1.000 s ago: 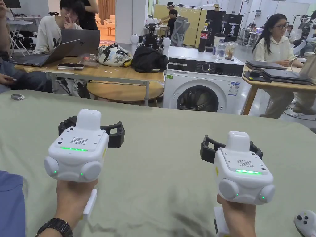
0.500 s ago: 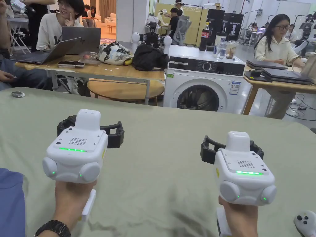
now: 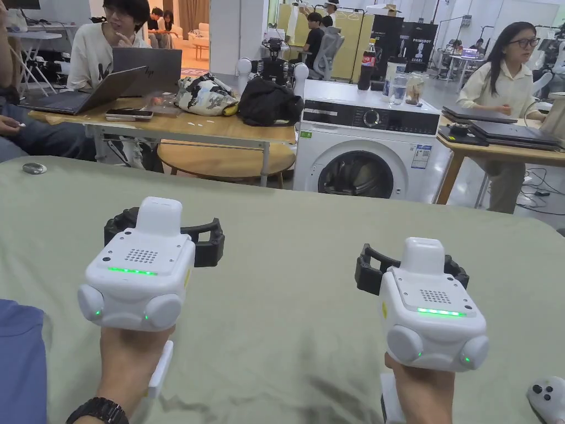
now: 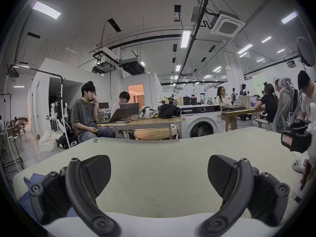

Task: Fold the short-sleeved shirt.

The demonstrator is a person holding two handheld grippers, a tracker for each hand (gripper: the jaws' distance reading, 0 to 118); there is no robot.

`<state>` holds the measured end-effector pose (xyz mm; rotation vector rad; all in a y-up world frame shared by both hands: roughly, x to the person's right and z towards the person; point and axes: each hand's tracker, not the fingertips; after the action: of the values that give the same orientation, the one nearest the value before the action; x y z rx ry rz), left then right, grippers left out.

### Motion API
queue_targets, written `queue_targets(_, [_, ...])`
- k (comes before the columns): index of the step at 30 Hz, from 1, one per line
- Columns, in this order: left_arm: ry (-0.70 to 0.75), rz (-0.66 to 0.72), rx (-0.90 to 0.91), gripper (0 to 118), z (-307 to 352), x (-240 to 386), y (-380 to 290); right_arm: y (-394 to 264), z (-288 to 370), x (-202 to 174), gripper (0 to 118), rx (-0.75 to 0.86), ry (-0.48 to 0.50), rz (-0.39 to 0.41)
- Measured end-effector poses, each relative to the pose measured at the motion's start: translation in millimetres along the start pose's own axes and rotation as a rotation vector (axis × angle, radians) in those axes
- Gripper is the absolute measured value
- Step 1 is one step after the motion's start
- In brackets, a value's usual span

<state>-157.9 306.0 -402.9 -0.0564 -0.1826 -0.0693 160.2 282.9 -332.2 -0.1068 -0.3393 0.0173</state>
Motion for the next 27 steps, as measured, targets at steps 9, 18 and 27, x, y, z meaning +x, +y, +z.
queue_targets(9, [0.004, 0.017, 0.01, 113, 6.9, -1.4, 1.3, 1.3, 1.7, 1.1, 104, 0.0, 0.001, 0.005])
queue_targets(18, [-0.007, -0.005, 0.001, 113, 7.8, 0.9, -0.4, 2.1, 3.6, 1.3, 104, -0.005, 0.0, 0.015])
queue_targets(27, [-0.011, -0.011, -0.006, 113, 10.2, 3.3, -0.7, 0.4, 6.2, 1.3, 104, -0.018, -0.005, 0.007])
